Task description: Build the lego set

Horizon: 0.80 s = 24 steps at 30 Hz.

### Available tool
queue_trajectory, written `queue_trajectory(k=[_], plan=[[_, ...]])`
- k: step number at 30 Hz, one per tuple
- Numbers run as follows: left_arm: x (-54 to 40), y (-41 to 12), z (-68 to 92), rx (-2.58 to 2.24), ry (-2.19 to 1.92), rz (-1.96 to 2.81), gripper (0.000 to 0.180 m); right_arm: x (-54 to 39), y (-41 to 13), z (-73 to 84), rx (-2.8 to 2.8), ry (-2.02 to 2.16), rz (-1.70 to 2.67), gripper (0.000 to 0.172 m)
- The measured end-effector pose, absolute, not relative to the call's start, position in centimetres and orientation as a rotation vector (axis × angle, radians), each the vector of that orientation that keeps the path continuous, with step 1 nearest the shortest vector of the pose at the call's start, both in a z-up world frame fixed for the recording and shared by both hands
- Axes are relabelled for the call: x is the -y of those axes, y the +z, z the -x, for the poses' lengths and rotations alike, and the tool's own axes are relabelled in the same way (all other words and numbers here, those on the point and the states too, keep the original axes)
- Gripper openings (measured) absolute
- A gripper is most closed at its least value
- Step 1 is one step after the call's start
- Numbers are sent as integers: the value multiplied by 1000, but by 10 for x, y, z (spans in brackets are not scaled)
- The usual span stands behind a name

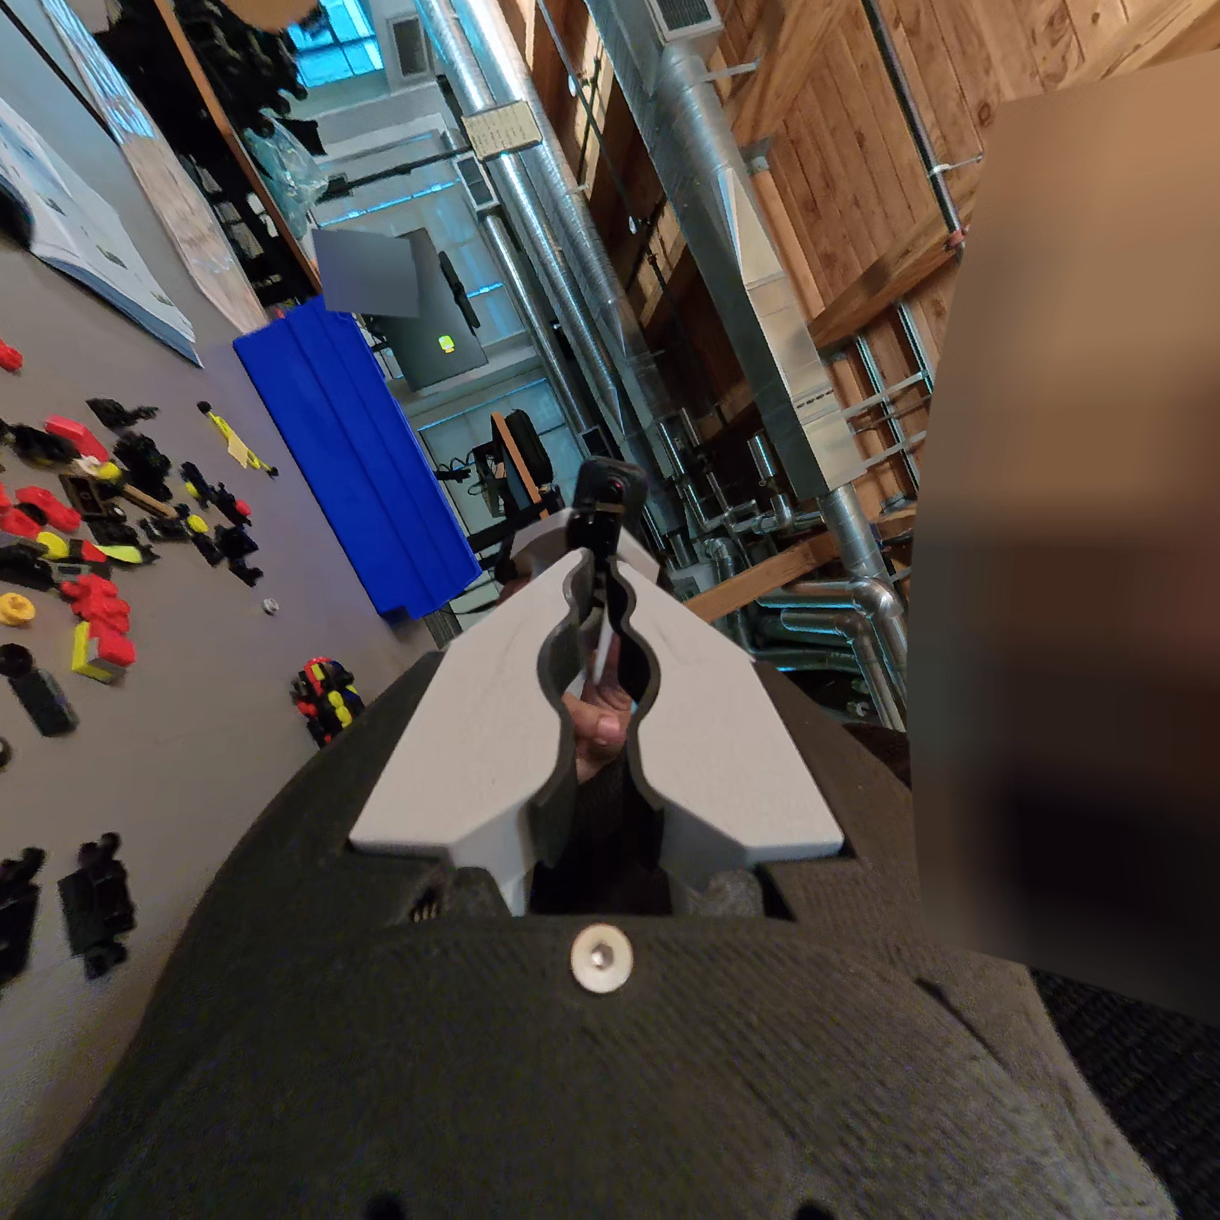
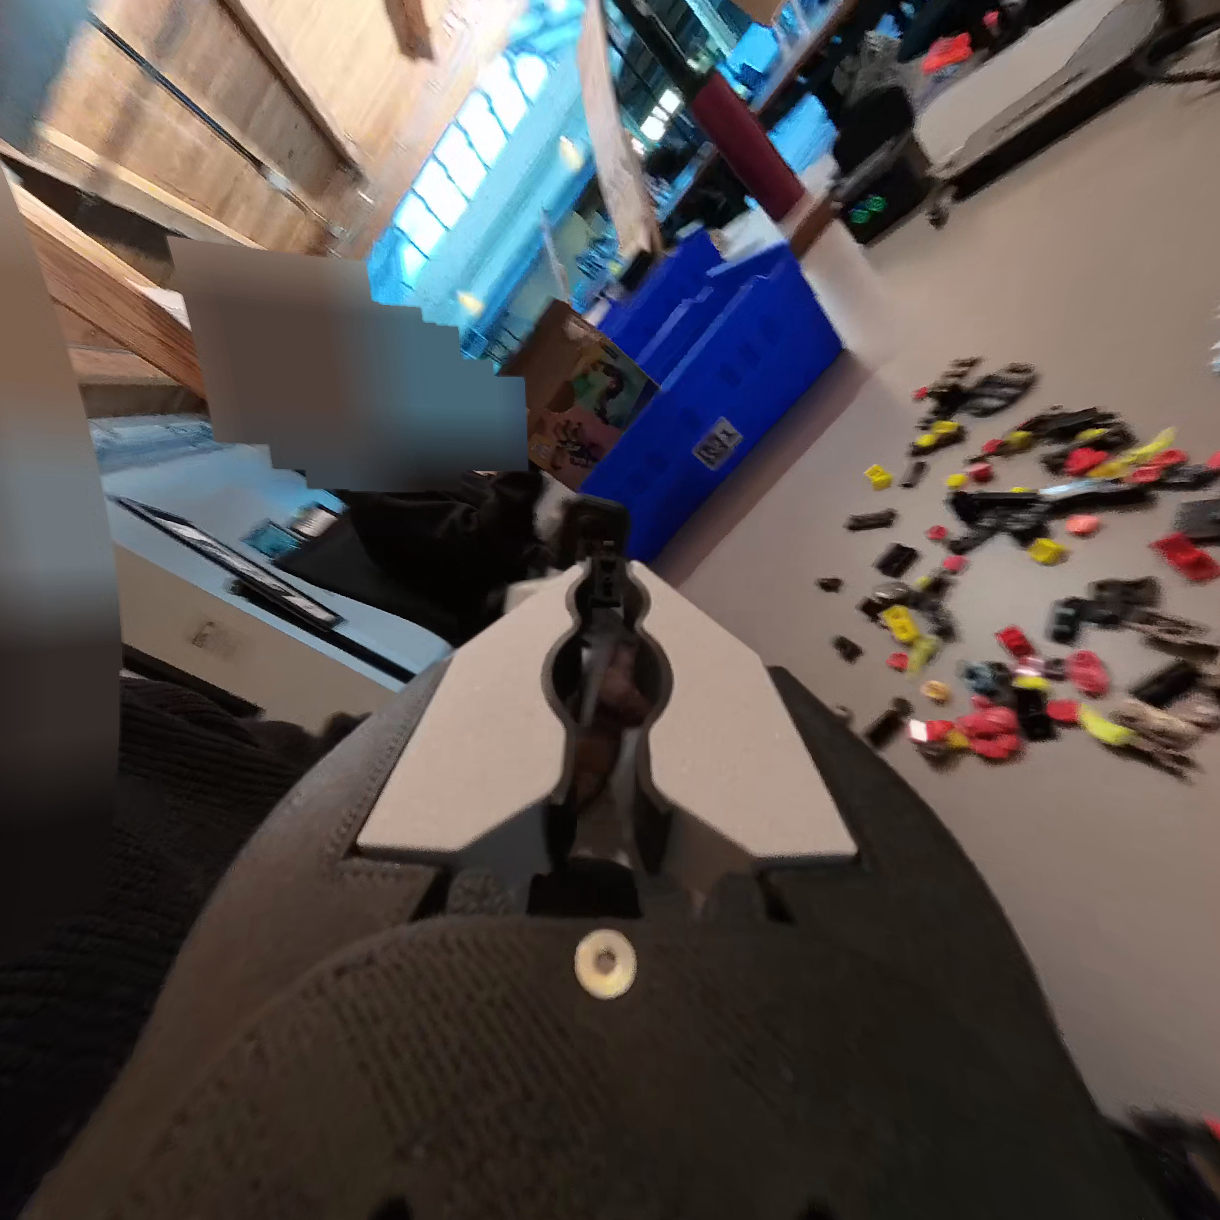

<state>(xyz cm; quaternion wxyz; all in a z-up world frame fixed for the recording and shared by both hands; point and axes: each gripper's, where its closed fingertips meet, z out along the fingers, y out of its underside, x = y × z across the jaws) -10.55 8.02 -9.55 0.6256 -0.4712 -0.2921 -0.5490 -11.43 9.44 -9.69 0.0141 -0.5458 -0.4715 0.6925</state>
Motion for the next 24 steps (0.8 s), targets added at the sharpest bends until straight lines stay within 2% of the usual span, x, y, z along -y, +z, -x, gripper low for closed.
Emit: queue_trajectory(k=[6, 8, 12, 24], plan=[[-64, -95, 140, 722, -1141, 1043, 0, -100, -198, 85, 2162, 1038, 1590, 6], [-64, -96, 142, 726, -1138, 1041, 0, -96, -216, 79, 2222, 864, 1522, 6], [-66, -96, 135, 720, -1171, 1043, 0, -96, -227, 78, 2245, 773, 1512, 6], [-68, -99, 131, 722, -1183, 1064, 0, -96, -221, 77, 2223, 906, 1555, 9]])
